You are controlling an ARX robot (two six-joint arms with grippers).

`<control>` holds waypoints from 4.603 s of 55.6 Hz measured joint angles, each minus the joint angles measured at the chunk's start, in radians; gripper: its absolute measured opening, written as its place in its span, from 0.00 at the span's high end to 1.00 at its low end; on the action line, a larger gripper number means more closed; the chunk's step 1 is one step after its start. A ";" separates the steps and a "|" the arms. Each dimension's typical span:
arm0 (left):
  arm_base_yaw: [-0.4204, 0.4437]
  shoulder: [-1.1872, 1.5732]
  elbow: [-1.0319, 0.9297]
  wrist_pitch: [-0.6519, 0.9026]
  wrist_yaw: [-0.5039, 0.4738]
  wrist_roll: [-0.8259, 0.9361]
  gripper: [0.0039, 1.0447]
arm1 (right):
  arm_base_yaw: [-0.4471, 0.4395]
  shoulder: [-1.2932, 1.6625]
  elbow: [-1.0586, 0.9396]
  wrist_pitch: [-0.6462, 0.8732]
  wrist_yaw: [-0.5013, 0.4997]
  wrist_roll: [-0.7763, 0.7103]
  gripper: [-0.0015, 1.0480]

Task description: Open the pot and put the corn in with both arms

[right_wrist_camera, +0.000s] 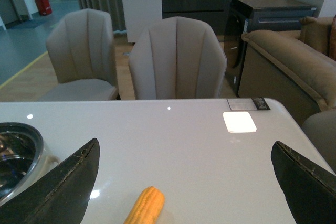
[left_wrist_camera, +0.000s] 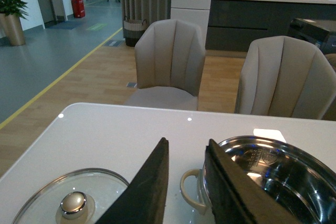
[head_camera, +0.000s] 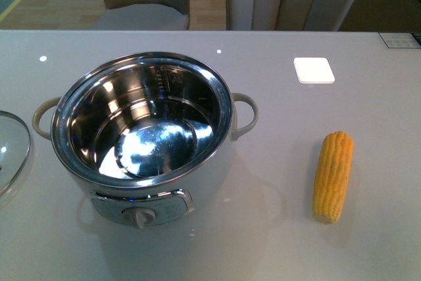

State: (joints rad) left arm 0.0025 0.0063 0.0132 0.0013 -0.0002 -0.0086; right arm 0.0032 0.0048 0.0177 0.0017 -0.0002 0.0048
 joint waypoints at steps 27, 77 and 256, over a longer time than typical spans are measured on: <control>0.000 -0.001 0.000 -0.001 0.000 0.002 0.07 | -0.001 0.352 0.179 -0.449 0.094 0.112 0.08; 0.000 -0.001 0.000 -0.001 0.000 0.003 0.07 | 0.122 2.010 0.677 0.204 0.028 0.224 0.08; 0.000 -0.001 0.000 -0.001 0.000 0.003 0.07 | 0.617 2.029 1.157 0.097 -0.172 0.645 0.09</control>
State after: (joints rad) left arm 0.0021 0.0055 0.0132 0.0002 -0.0002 -0.0051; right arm 0.6205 2.0335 1.1748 0.0982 -0.1722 0.6495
